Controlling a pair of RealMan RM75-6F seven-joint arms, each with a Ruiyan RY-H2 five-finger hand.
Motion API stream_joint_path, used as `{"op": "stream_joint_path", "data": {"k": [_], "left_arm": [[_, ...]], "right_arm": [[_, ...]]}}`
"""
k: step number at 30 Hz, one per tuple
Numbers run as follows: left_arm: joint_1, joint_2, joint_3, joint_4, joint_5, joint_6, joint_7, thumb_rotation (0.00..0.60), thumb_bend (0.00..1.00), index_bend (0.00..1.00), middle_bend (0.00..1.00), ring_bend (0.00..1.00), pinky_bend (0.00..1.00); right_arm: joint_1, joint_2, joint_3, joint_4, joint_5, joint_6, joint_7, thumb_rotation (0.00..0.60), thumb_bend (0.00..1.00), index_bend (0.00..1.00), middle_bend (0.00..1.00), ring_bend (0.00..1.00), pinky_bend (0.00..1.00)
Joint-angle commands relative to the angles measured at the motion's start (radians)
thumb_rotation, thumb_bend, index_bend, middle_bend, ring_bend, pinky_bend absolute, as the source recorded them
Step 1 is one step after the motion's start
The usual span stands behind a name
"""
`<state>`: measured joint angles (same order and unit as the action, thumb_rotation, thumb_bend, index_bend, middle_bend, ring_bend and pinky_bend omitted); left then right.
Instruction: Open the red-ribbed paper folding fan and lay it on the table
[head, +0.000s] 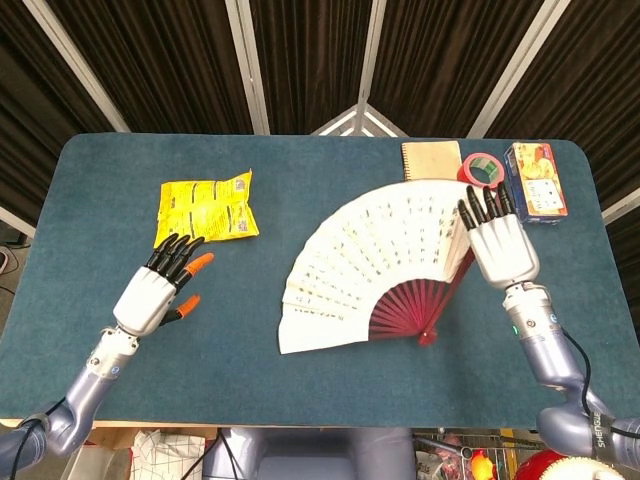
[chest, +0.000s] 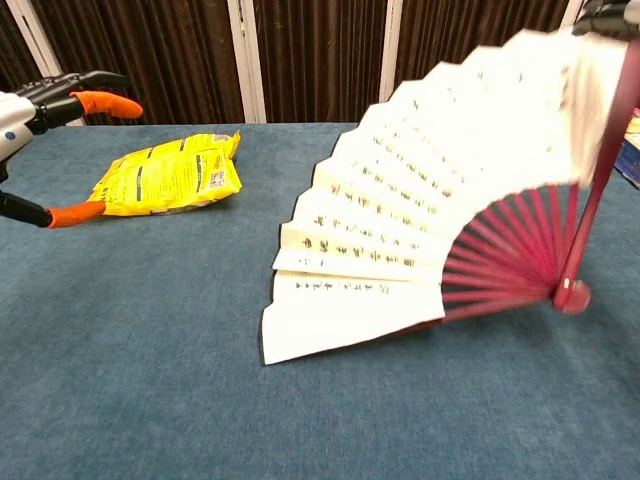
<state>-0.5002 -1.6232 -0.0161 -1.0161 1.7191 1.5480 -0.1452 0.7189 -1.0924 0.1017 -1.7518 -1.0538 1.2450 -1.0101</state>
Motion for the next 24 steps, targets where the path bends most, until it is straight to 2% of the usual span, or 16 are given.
{"op": "stream_joint_path", "data": {"k": [1, 3, 6, 9, 11, 13, 18, 21, 23, 24], "left_arm": [[0.023, 0.010, 0.017, -0.024, -0.003, 0.008, -0.005, 0.600, 0.39, 0.17, 0.00, 0.00, 0.00], [0.046, 0.021, 0.038, -0.055, 0.000, 0.015, -0.010, 0.600, 0.39, 0.17, 0.00, 0.00, 0.00], [0.087, 0.046, 0.071, -0.106, -0.009, 0.013, 0.007, 0.600, 0.39, 0.17, 0.00, 0.00, 0.00], [0.140, 0.096, 0.084, -0.204, -0.063, -0.008, 0.105, 0.600, 0.39, 0.17, 0.00, 0.00, 0.00], [0.181, 0.137, 0.076, -0.296, -0.118, -0.006, 0.221, 0.600, 0.39, 0.16, 0.00, 0.00, 0.00], [0.215, 0.171, 0.065, -0.376, -0.161, 0.009, 0.326, 0.600, 0.39, 0.15, 0.00, 0.00, 0.00], [0.272, 0.230, 0.058, -0.503, -0.231, 0.042, 0.463, 0.600, 0.39, 0.11, 0.00, 0.00, 0.00], [0.333, 0.295, 0.057, -0.624, -0.308, 0.080, 0.547, 0.600, 0.38, 0.11, 0.00, 0.00, 0.00], [0.351, 0.321, 0.057, -0.656, -0.322, 0.097, 0.563, 0.600, 0.38, 0.11, 0.00, 0.00, 0.00], [0.366, 0.343, 0.058, -0.673, -0.332, 0.110, 0.565, 0.600, 0.38, 0.11, 0.00, 0.00, 0.00]], "right_arm": [[0.001, -0.012, 0.016, -0.003, -0.019, 0.036, -0.021, 0.600, 0.29, 0.11, 0.08, 0.10, 0.09], [0.004, -0.014, 0.031, -0.014, -0.030, 0.049, -0.016, 0.600, 0.29, 0.11, 0.08, 0.10, 0.09], [-0.006, -0.030, 0.075, -0.066, -0.029, 0.071, 0.089, 0.600, 0.29, 0.11, 0.08, 0.10, 0.09], [-0.039, -0.033, 0.129, -0.193, 0.021, 0.045, 0.324, 0.600, 0.29, 0.11, 0.08, 0.11, 0.09], [-0.071, -0.020, 0.141, -0.269, 0.013, 0.027, 0.472, 0.600, 0.29, 0.11, 0.08, 0.12, 0.09], [-0.102, -0.007, 0.121, -0.299, -0.045, 0.022, 0.557, 0.600, 0.29, 0.11, 0.08, 0.13, 0.09], [-0.166, -0.002, 0.053, -0.292, -0.181, 0.063, 0.611, 0.600, 0.29, 0.11, 0.08, 0.13, 0.09], [-0.257, -0.038, -0.032, -0.237, -0.306, 0.159, 0.646, 0.600, 0.29, 0.11, 0.08, 0.13, 0.09], [-0.298, -0.062, -0.070, -0.187, -0.354, 0.204, 0.654, 0.600, 0.29, 0.12, 0.08, 0.13, 0.09], [-0.336, -0.086, -0.107, -0.126, -0.384, 0.234, 0.663, 0.600, 0.29, 0.12, 0.08, 0.13, 0.09]]}}
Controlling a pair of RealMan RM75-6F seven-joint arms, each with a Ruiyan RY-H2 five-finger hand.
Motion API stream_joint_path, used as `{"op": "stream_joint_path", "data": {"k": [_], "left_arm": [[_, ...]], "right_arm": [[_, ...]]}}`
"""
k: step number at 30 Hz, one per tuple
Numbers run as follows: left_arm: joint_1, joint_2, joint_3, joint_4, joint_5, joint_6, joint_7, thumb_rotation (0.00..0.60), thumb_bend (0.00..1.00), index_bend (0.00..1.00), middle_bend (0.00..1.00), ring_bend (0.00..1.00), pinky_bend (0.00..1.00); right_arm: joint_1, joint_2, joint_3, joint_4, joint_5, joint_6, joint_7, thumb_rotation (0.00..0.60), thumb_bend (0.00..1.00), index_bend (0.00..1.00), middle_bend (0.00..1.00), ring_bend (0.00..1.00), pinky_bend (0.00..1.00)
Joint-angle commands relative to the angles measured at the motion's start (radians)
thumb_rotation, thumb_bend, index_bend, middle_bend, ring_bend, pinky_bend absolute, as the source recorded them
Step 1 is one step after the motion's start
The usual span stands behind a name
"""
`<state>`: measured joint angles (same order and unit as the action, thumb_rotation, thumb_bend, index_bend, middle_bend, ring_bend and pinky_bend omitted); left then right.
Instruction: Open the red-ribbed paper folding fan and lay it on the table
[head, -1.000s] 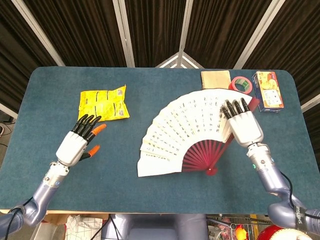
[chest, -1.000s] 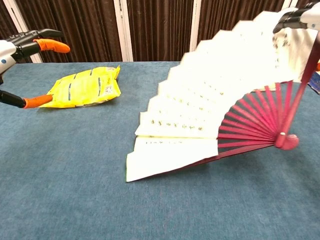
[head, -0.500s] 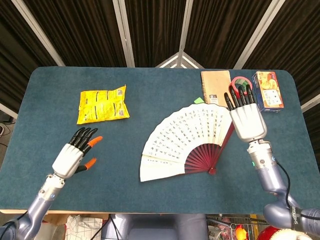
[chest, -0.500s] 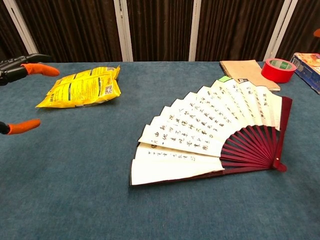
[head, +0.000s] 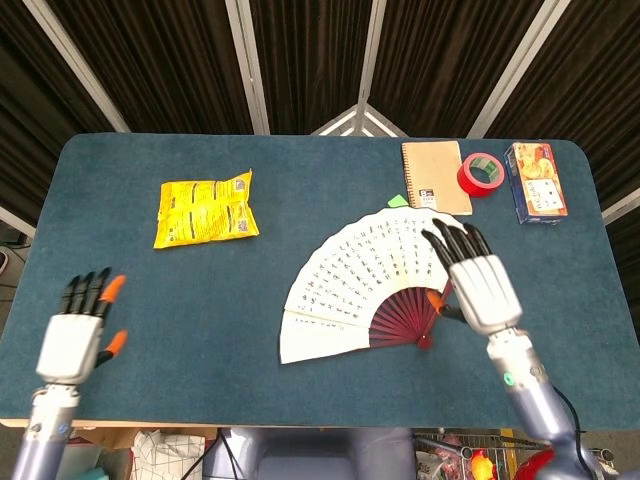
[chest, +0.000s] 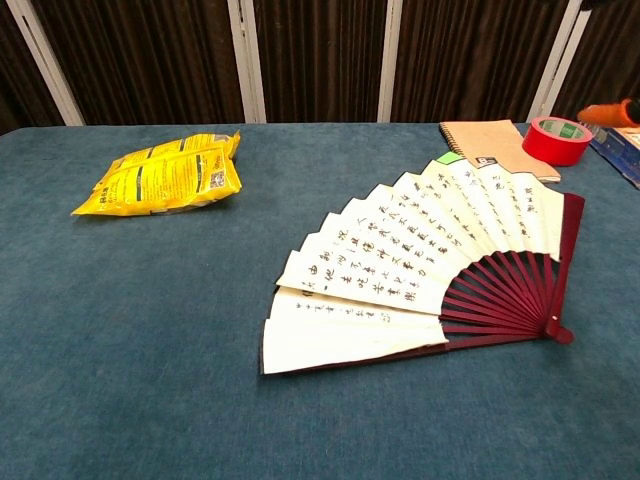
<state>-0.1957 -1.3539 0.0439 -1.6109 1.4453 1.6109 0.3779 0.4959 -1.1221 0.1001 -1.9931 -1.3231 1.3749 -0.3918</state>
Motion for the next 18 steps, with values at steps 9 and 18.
{"op": "stream_joint_path", "data": {"k": [9, 18], "left_arm": [[0.098, 0.153, 0.010, -0.064, -0.056, 0.024, -0.075, 0.600, 0.38, 0.11, 0.00, 0.00, 0.00], [0.127, 0.171, 0.010, -0.059, -0.025, 0.044, -0.078, 0.600, 0.38, 0.11, 0.00, 0.00, 0.00]], "right_arm": [[-0.253, -0.133, -0.164, 0.367, -0.115, 0.192, 0.162, 0.600, 0.29, 0.11, 0.08, 0.12, 0.09], [-0.313, -0.159, -0.128, 0.506, -0.054, 0.206, 0.210, 0.600, 0.29, 0.11, 0.08, 0.09, 0.09]]}}
